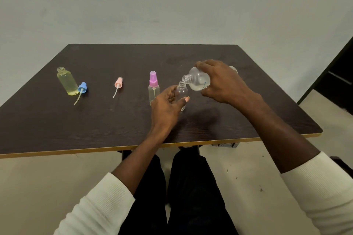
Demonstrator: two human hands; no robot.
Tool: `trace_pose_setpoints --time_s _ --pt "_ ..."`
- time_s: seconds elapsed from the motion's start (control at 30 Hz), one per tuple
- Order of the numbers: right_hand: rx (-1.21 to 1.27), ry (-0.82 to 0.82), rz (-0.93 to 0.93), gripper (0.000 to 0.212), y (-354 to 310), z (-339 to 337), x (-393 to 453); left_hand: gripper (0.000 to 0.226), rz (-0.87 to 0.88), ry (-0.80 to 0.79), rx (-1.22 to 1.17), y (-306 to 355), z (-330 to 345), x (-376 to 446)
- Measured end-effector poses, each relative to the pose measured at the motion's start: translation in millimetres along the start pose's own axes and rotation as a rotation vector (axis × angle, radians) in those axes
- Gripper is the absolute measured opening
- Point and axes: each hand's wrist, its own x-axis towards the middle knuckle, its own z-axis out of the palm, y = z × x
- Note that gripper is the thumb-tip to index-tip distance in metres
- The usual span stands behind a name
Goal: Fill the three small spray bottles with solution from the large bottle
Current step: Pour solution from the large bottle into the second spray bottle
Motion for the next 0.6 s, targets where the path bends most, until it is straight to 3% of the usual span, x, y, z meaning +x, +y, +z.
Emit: trace_pose_setpoints --time_s 0.17,0.6 --pt "-0.002 0.008 -0.011 0.073 0.6 1.2 1.9 0.038 0.003 -0.006 -0.015 2.5 0.9 -1.1" --pt "-0.017 0.025 -0.039 0.069 1.5 1.5 4.0 0.040 0.011 -0.008 -0.012 4.2 0.3 -2.7"
